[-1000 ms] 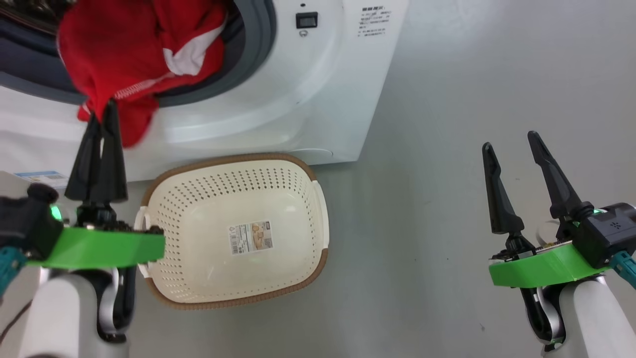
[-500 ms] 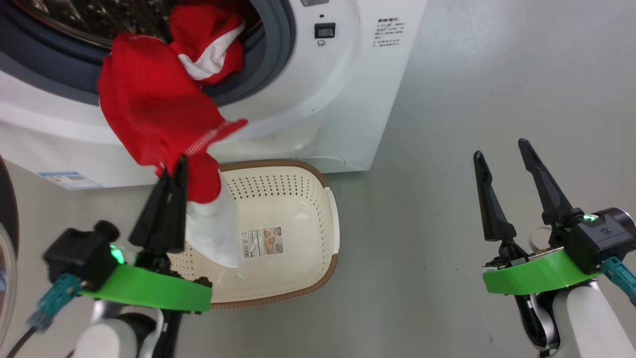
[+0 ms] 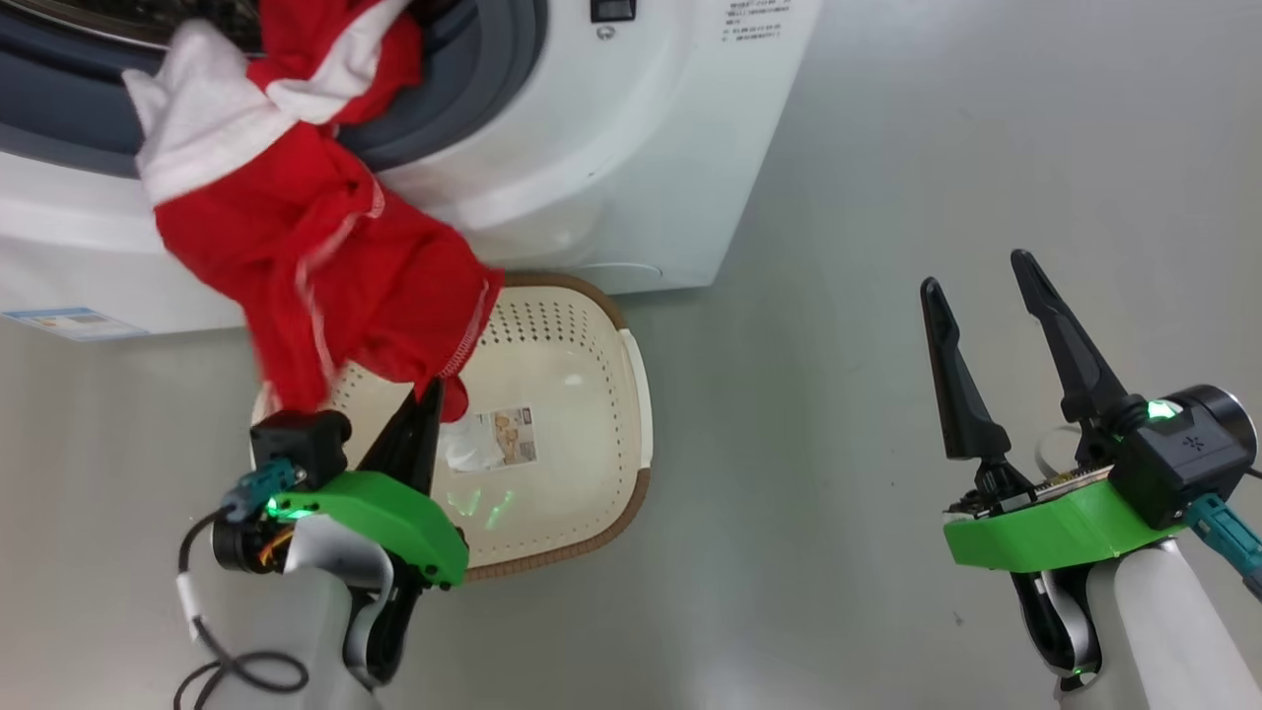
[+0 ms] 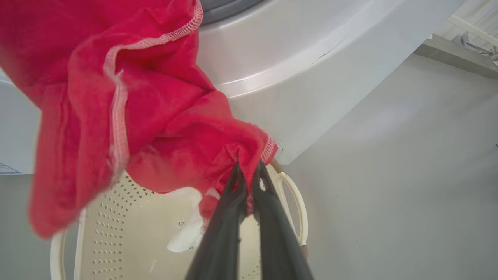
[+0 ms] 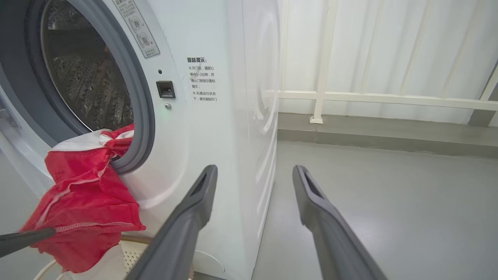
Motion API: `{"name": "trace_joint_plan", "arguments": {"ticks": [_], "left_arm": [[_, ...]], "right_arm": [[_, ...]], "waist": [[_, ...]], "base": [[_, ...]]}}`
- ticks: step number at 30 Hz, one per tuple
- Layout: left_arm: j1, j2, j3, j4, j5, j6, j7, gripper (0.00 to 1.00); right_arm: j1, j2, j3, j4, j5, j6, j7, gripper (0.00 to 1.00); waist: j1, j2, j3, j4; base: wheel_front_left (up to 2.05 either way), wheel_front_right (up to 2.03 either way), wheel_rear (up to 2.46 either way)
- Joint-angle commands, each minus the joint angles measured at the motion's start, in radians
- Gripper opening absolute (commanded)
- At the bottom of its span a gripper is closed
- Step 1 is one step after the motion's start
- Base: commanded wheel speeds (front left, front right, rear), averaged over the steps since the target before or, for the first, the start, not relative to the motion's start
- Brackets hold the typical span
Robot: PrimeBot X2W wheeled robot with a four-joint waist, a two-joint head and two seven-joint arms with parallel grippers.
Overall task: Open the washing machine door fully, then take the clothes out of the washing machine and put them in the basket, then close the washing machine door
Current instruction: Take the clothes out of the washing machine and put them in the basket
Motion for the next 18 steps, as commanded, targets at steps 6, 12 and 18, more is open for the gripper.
{"name": "trace_joint_plan", "arguments": {"ticks": [6,12,18], "left_arm": [[-0.151,0.012,0.014,0.267,-0.006,-0.007,-0.072,0.00],[-0.263,0.010,0.019,0.479,-0.033,-0.012,-0.111,0.00],[-0.338,0.012,0.022,0.630,-0.052,-0.008,-0.111,0.00]], "right_arm": [[-0.041,-0.002,0.027,-0.032,0.011,0.006,-0.006,1.00],[-0.073,-0.002,0.039,-0.035,0.021,0.006,-0.006,1.00],[-0.095,-0.002,0.047,-0.036,0.028,0.006,-0.006,1.00]], "waist": [[0.0000,-0.0001,0.103,-0.043],[0.0000,-0.0001,0.167,-0.063],[0.0000,-0.0001,0.208,-0.078]], "base": [[0.00,0.00,0.00],[0.00,0.00,0.00],[0.00,0.00,0.00]]}}
